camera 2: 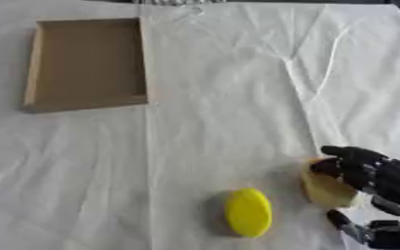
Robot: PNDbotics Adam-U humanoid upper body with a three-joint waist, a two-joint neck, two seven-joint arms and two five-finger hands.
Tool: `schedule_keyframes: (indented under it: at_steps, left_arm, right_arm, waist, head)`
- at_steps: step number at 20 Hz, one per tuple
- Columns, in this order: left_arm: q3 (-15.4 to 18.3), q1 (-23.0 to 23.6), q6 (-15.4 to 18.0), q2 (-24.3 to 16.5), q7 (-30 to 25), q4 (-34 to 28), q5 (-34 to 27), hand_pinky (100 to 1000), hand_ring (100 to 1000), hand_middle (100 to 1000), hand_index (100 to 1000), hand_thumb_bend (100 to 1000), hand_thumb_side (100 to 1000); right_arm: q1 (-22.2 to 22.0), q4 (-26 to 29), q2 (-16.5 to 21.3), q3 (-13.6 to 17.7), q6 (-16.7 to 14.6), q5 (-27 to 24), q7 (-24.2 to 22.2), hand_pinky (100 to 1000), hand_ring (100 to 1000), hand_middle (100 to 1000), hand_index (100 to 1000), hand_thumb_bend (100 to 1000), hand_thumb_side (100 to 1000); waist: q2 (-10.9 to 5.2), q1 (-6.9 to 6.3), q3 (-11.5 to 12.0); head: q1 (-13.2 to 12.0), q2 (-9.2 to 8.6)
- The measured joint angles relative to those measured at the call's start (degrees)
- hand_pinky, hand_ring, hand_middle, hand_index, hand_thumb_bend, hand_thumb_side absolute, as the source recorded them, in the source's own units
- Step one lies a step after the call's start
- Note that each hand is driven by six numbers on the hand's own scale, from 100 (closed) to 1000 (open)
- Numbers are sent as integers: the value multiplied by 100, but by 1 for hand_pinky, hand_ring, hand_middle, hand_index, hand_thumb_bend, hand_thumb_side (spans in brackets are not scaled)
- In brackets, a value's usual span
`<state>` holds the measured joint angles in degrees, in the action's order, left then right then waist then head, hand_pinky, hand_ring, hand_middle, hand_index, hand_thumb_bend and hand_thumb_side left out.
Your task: Pick up objects on the table and place them in the box.
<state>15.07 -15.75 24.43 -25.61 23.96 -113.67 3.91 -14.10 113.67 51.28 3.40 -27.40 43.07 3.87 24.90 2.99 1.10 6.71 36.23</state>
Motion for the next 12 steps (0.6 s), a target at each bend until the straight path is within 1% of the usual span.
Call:
schedule_keyframes:
  at_steps: [2, 3, 5, 7, 8, 10, 12]
  left_arm:
    - [0, 0, -3, 1, -6, 0, -11, 854, 788, 753, 851, 181, 585]
    - [0, 1, -4, 3, -13, 0, -16, 855, 788, 753, 851, 181, 586]
    - [-1, 2, -3, 28, -28, 0, -26, 855, 788, 753, 851, 181, 587]
    - [-1, 4, -6, 48, -40, 0, -42, 855, 789, 752, 851, 178, 589]
    - [-1, 4, -6, 49, -43, 0, -45, 855, 789, 752, 851, 178, 589]
    - [-1, 4, -7, 49, -46, 0, -52, 855, 789, 752, 851, 177, 590]
    - [-1, 5, -13, 52, -52, 0, -66, 856, 789, 751, 851, 173, 594]
  right_arm:
    - [-2, 0, 5, 0, 92, 103, -4, 905, 961, 829, 948, 333, 219]
    - [-4, 0, 6, 0, 132, 166, -13, 904, 960, 833, 950, 377, 200]
    - [-8, 0, 6, 0, 202, 284, -55, 904, 960, 834, 952, 438, 168]
    - [-10, 1, 6, -11, 256, 387, -114, 900, 955, 828, 949, 458, 124]
    - [-11, 3, 6, -22, 278, 418, -137, 897, 951, 823, 945, 444, 108]
    - [-10, 5, 6, -33, 309, 424, -167, 890, 938, 807, 933, 373, 100]
    - [-7, 7, 6, -59, 329, 375, -169, 882, 922, 781, 913, 248, 100]
  waist:
    - [7, 0, 0]
    - [9, 0, 0]
    - [9, 0, 0]
    - [9, 1, 0]
    - [9, 2, 1]
    - [9, 2, 6]
    - [9, 3, 9]
  head:
    - [0, 0]
    - [0, 0]
    - [0, 0]
    - [0, 0]
    - [1, 0]
    - [3, 0]
    - [4, 0]
